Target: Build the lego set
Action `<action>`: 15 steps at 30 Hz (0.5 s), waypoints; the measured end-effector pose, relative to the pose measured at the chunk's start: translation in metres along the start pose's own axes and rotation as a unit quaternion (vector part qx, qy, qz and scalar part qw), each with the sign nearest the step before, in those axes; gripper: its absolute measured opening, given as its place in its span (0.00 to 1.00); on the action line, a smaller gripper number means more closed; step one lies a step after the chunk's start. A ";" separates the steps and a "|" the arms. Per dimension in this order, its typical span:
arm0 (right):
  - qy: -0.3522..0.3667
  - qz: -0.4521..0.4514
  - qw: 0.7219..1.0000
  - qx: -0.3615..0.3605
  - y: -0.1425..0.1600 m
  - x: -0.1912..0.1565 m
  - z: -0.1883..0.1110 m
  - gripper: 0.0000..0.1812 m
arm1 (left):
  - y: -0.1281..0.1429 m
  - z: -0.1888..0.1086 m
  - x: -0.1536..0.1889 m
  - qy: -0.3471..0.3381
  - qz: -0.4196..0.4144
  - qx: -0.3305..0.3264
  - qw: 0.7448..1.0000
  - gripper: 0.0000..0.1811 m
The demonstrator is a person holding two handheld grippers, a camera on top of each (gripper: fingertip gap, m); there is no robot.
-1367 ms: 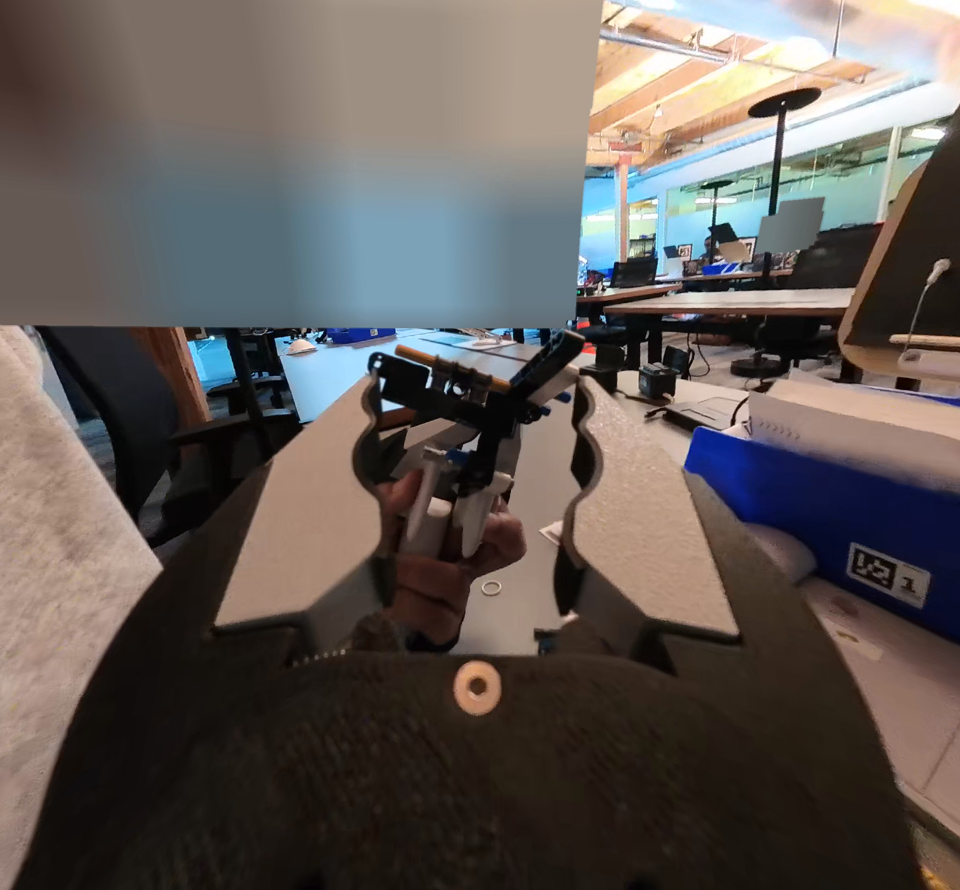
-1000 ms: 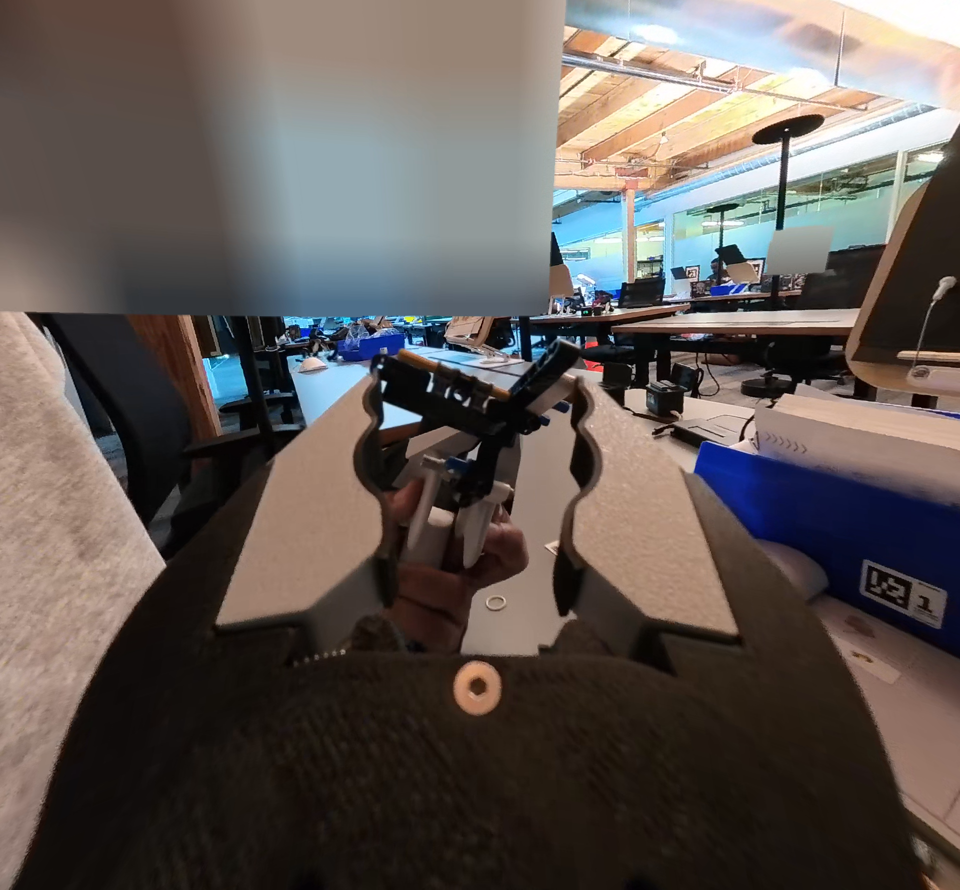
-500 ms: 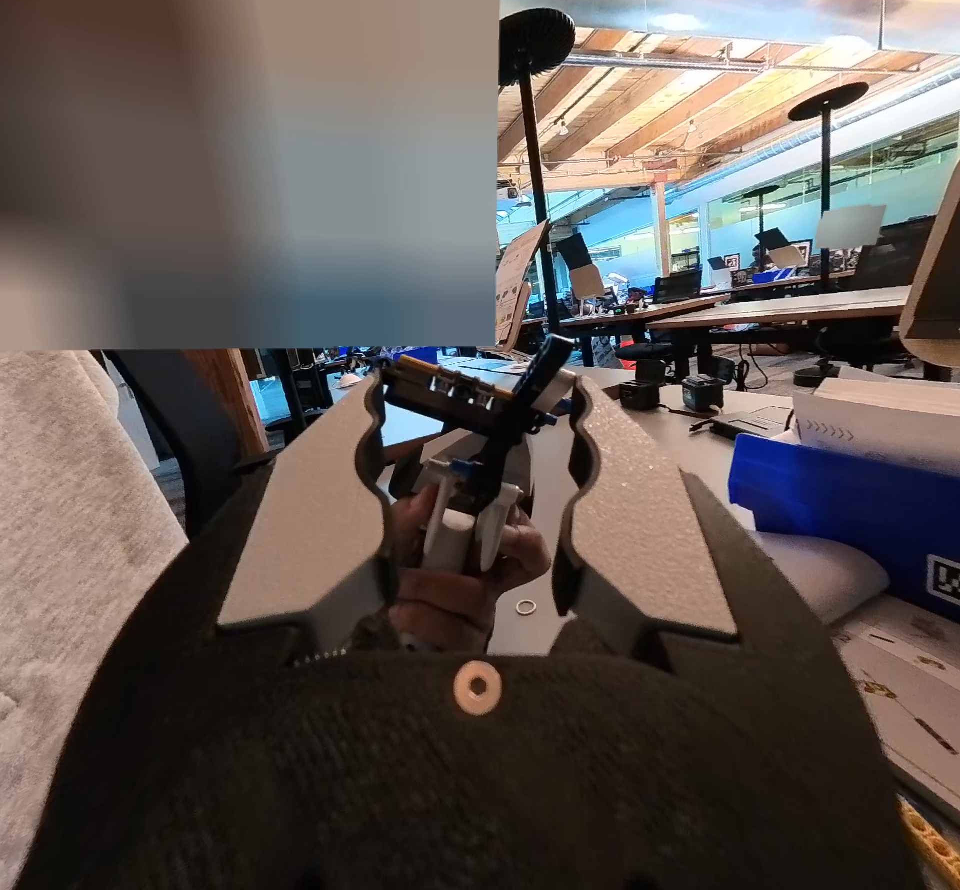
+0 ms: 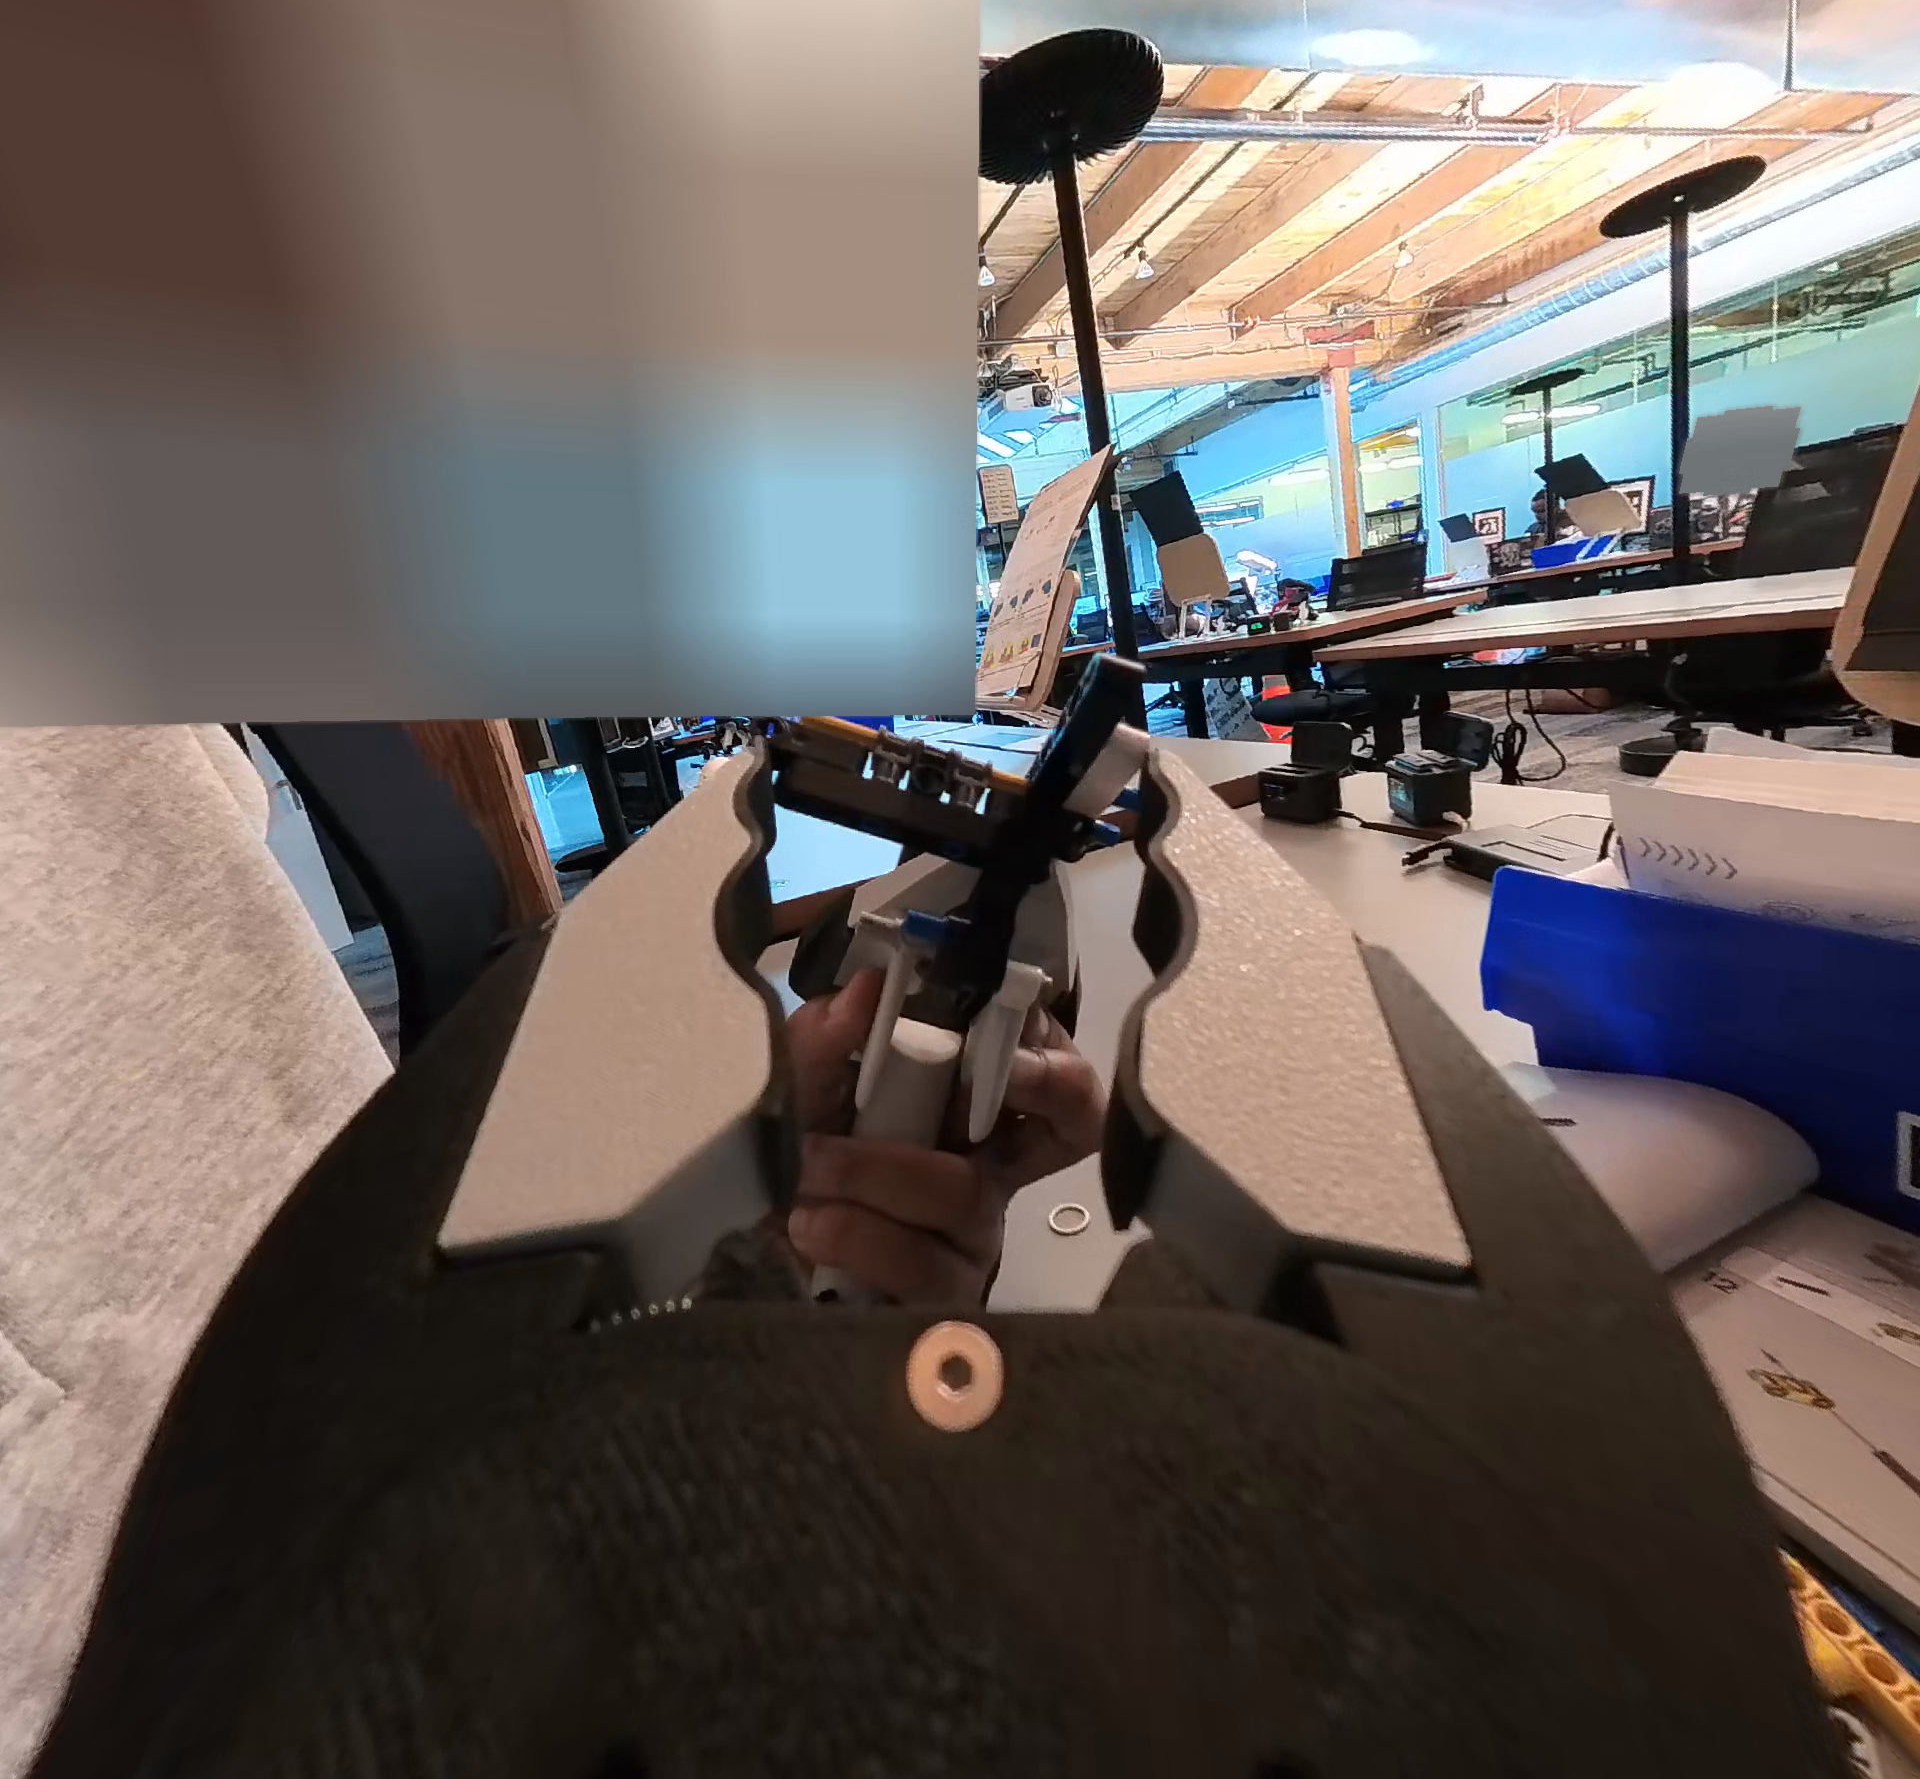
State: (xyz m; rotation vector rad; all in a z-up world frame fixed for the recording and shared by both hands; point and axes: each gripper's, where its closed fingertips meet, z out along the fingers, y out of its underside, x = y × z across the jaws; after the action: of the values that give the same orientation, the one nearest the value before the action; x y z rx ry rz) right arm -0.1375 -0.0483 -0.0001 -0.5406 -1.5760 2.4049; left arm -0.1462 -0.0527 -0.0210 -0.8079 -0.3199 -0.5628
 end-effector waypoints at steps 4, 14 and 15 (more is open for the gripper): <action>-0.001 -0.003 1.000 0.002 0.000 -0.001 0.000 0.37 | 0.000 0.000 0.001 0.002 -0.002 0.002 1.000 0.02; -0.014 0.015 1.000 0.024 -0.002 -0.002 -0.001 0.36 | 0.001 0.001 0.002 0.007 -0.005 0.003 1.000 0.02; -0.017 0.017 0.999 0.028 -0.002 -0.002 -0.001 0.36 | 0.002 0.002 0.002 0.008 -0.005 0.002 1.000 0.02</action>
State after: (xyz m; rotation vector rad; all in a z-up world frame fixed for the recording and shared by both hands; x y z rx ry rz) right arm -0.1352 -0.0478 0.0023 -0.5222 -1.5187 2.4886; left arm -0.1435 -0.0512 -0.0199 -0.7988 -0.3113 -0.5775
